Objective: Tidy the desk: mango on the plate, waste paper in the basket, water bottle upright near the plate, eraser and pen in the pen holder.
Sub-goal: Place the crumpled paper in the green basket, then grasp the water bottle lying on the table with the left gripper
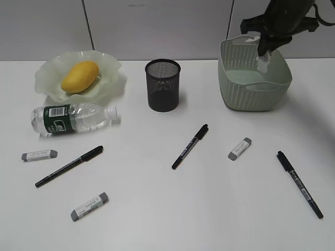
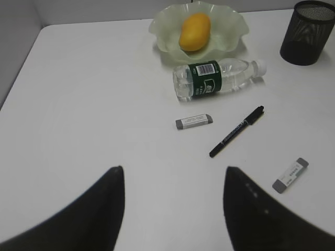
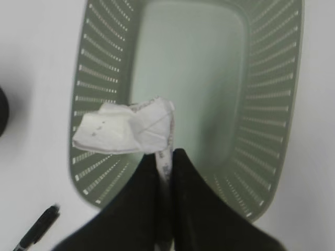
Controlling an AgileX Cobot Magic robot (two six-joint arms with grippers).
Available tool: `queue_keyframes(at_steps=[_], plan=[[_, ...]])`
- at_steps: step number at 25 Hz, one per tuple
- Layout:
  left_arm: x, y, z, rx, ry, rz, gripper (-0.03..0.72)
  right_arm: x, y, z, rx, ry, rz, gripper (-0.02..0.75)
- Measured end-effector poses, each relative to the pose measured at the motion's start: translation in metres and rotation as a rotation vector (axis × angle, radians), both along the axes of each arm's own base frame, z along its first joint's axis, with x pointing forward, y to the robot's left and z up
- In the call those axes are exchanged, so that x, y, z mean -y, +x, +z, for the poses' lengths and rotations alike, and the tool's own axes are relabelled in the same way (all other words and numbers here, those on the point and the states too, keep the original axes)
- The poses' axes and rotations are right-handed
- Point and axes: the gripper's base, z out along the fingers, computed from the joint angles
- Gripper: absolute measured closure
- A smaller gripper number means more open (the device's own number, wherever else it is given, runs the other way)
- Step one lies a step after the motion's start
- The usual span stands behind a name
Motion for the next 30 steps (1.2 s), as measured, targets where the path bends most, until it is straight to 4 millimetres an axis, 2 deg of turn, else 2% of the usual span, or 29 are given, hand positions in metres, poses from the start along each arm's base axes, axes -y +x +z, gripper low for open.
queue_keyframes(at_steps=[3, 5, 9, 10, 11, 13, 16, 20, 22, 26, 28, 30], plan=[[0.001, 0.000, 0.000, -0.001, -0.005, -0.004, 0.234, -0.001, 0.008, -0.011, -0.003, -0.011, 0.001, 0.664], [0.001, 0.000, 0.000, -0.001, -0.006, -0.004, 0.234, -0.001, 0.011, -0.015, -0.003, -0.010, 0.000, 0.580], [0.001, 0.000, 0.000, -0.001, -0.008, -0.005, 0.234, -0.001, 0.013, -0.016, 0.001, 0.000, -0.032, 0.236], [0.001, 0.000, 0.000, -0.001, -0.008, -0.005, 0.234, -0.001, 0.013, -0.016, 0.001, 0.000, -0.036, 0.162], [0.001, 0.000, 0.000, -0.001, -0.008, -0.006, 0.234, -0.001, 0.013, -0.016, 0.001, 0.000, -0.038, 0.123], [0.001, 0.000, 0.000, -0.001, -0.008, -0.006, 0.234, -0.001, 0.012, -0.016, -0.006, -0.002, -0.040, 0.114], [0.001, 0.000, 0.000, -0.001, -0.008, -0.006, 0.234, 0.000, 0.008, -0.012, -0.032, 0.000, -0.042, 0.171], [0.001, 0.000, 0.000, -0.001, -0.008, -0.006, 0.234, 0.007, -0.006, 0.017, -0.048, -0.024, -0.049, 0.237], [0.001, 0.000, 0.000, -0.001, -0.008, -0.006, 0.234, 0.017, -0.011, 0.031, -0.050, -0.037, -0.068, 0.246], [0.001, 0.000, 0.000, -0.001, -0.008, -0.006, 0.234, 0.049, -0.017, 0.042, -0.090, -0.050, -0.093, 0.251], [0.001, 0.000, 0.000, -0.001, -0.009, -0.006, 0.234, 0.060, -0.023, 0.045, -0.101, -0.026, -0.075, 0.251], [0.001, 0.000, 0.000, -0.001, -0.010, -0.007, 0.234, 0.062, -0.034, 0.050, -0.111, -0.013, -0.043, 0.251]])
